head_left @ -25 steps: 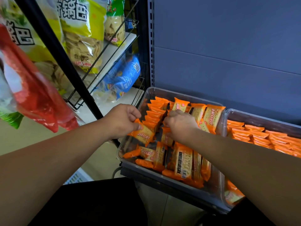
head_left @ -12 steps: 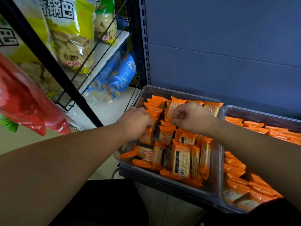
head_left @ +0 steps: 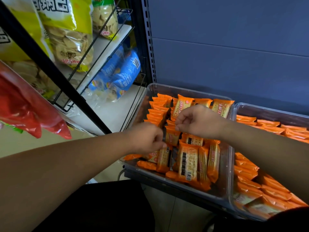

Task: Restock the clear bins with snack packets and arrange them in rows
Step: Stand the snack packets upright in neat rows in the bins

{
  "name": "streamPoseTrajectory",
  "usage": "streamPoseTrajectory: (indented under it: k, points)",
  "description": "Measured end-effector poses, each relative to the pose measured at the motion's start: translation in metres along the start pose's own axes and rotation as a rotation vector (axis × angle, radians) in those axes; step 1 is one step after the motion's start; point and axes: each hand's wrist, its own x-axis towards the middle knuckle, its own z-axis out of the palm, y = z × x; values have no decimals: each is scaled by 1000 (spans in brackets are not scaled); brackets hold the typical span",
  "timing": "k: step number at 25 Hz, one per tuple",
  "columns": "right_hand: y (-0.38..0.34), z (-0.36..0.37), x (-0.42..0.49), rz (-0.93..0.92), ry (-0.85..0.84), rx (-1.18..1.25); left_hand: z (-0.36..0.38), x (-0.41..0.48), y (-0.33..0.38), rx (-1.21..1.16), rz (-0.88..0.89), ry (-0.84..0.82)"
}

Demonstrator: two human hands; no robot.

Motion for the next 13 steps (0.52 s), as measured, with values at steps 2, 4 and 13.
streamPoseTrajectory:
  k: [2,4,13]
  points:
    - [0,1,-1,-15,-10,10,19,3,-2,-99,-112,-232]
    - [0,2,-1,-32,-24,13,30,11,0,-80,-164,-358]
    - [10,2,2,1,-69,71,37,27,0,-105,-248,-180]
